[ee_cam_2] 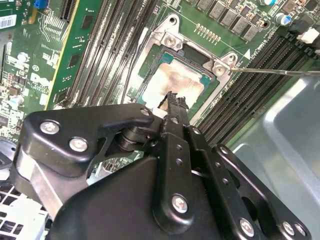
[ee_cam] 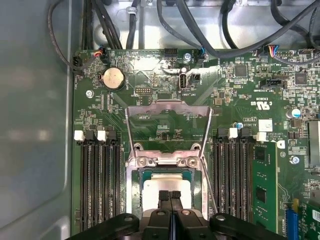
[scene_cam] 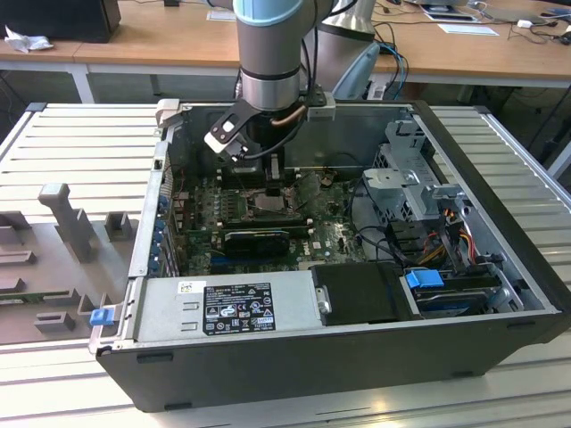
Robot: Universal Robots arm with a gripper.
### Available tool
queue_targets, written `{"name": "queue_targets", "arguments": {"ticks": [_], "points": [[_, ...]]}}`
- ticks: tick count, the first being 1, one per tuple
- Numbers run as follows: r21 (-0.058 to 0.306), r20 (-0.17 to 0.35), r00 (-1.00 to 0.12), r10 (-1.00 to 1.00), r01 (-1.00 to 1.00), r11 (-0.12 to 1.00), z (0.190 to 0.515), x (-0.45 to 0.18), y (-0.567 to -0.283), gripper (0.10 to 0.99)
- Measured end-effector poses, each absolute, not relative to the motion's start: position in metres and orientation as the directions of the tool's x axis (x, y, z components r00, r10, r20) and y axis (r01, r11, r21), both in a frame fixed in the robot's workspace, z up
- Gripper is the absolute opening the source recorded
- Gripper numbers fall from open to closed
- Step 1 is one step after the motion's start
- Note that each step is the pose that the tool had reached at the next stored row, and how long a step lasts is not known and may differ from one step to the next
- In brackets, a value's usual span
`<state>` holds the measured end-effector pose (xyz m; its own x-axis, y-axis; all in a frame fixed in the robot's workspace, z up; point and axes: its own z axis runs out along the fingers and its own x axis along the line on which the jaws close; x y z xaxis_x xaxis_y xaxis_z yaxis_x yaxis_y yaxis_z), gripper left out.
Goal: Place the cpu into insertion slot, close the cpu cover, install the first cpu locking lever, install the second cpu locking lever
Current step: 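Place the cpu into insertion slot, then close the cpu cover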
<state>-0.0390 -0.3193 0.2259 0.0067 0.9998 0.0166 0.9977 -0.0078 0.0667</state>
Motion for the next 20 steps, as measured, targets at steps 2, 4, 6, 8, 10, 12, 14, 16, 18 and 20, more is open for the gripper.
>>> {"name": "queue_targets", "arguments": {"ticks": [2,4,6,8,10,12,14,16,18,20], "points": [[0.067,0.017,0.007,1.0,0.998,-0.008,0.2277,-0.039,-0.3193,0.106],[0.067,0.017,0.007,1.0,0.998,-0.008,0.2277,-0.039,-0.3193,0.106],[0.062,0.017,0.007,1.0,0.998,-0.008,0.2278,-0.0348,-0.321,0.106],[0.059,0.018,0.007,1.0,0.998,-0.008,0.2278,-0.0317,-0.3221,0.106],[0.058,0.019,0.007,1.0,0.998,-0.008,0.2278,-0.0312,-0.3222,0.106],[0.058,0.019,0.007,1.0,0.998,-0.008,0.2278,-0.0312,-0.3223,0.106],[0.058,0.019,0.007,1.0,0.998,-0.008,0.2279,-0.0312,-0.3223,0.106],[0.058,0.019,0.007,1.0,0.998,-0.008,0.231,-0.0312,-0.3223,0.106],[0.058,0.02,0.007,1.0,0.998,-0.008,0.2319,-0.0312,-0.3222,0.106],[0.058,0.019,0.007,1.0,0.998,-0.008,0.2322,-0.0312,-0.3222,0.106]]}}
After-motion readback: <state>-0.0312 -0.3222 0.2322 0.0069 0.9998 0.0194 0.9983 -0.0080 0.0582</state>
